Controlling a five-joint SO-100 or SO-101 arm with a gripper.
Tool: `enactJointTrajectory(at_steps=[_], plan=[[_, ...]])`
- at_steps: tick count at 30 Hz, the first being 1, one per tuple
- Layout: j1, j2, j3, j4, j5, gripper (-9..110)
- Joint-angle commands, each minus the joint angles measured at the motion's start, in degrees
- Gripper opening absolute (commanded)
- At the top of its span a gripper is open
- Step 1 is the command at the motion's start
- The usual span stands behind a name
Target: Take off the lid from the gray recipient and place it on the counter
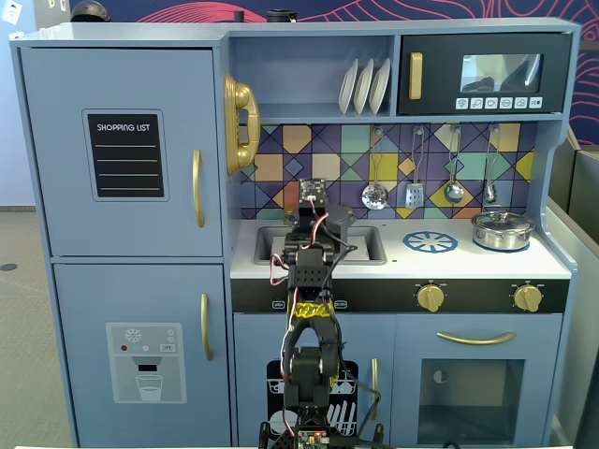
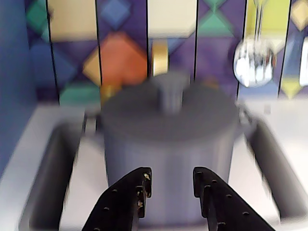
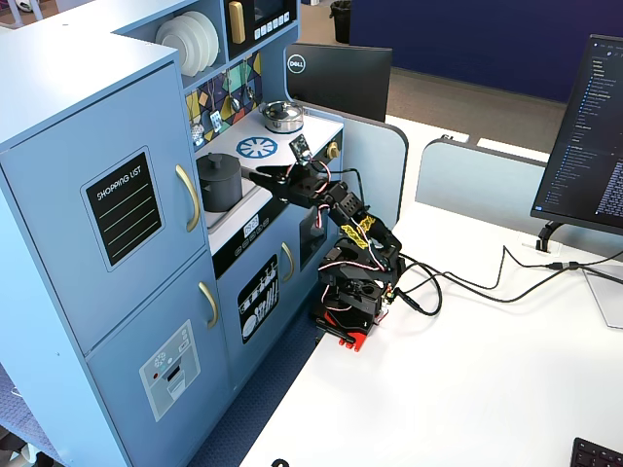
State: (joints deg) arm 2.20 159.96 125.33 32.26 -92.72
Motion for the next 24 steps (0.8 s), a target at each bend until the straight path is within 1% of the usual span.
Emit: enactJointTrajectory(at_steps=[1,11,24], plan=[[1.05,-5.27,-5.10,-6.15,0.44,3],[1.76,-16.00,-7.91,-15.82,3.25,14],[1.14,-25.66,-11.34,-21.09,2.20,14]])
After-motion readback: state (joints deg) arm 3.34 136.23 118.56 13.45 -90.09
